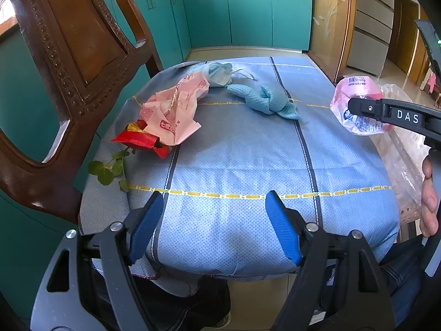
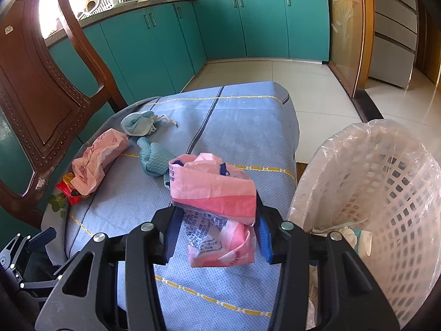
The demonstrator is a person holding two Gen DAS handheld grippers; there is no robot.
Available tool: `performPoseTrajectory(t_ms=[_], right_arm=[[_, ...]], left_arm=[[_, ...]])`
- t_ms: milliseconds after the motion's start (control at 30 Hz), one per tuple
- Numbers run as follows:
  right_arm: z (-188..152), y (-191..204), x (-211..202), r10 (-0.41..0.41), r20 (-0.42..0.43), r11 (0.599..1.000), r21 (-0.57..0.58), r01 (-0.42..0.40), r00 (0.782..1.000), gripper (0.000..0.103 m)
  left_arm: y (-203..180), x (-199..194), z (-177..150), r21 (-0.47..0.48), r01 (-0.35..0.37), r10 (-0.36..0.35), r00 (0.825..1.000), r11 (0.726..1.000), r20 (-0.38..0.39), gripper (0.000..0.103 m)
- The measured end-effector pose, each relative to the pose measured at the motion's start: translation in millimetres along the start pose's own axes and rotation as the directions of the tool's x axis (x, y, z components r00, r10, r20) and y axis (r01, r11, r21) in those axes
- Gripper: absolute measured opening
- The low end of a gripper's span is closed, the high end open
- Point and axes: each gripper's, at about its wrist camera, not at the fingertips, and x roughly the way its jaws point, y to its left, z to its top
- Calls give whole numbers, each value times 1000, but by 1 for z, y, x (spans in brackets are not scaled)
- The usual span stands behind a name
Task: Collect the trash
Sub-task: 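Grasp the pink paper bag with the left tool while the right tool holds its bag, then lower the pink paper bag and open the left tool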
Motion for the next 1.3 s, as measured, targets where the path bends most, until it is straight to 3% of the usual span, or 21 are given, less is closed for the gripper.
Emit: performPoseTrajectory(t_ms=[233, 433, 533, 667, 767, 833, 867, 900, 1000, 1300], right_arm=[[1, -6, -6, -7, 13, 1000, 14, 7, 1000, 47], [1, -10, -8, -5, 25, 1000, 27, 5, 1000, 47], [2, -13, -9, 1, 25, 999, 41, -2, 1000, 47], [4, -12, -12, 13, 39, 999, 41, -15, 999, 47], [5, -11, -13, 18, 51, 999, 28, -20, 999, 47], [5, -11, -12, 21, 51, 999, 26, -22, 998, 47], [5, -12, -12, 22, 50, 999, 28, -24, 998, 47], [5, -12, -12, 26, 48, 999, 32, -27, 999, 48], [5, -13, -11, 38, 45, 998, 39, -40, 998, 48], [2, -6, -9, 33, 43, 999, 15, -34, 999, 48]], left_arm=[[3, -5, 8, 6, -2, 1, 999, 1000, 41, 77], [17, 6, 38, -39, 21, -19, 998, 999, 54, 77], [19, 21, 60, -13, -25, 25, 998, 1000, 65, 77], [24, 64, 94, 19, -76, 76, 997, 997, 5, 80], [31, 92, 107, -1, -65, 65, 996, 998, -57, 80], [38, 110, 110, -11, -77, 75, 992, 997, -99, 75], [39, 115, 110, -16, -79, 77, 991, 997, -112, 61], [41, 118, 109, -17, -81, 78, 989, 997, -123, 54], [43, 111, 102, -17, -76, 74, 992, 997, -100, 41], [21, 30, 62, -35, 89, -89, 996, 995, 1, 37]])
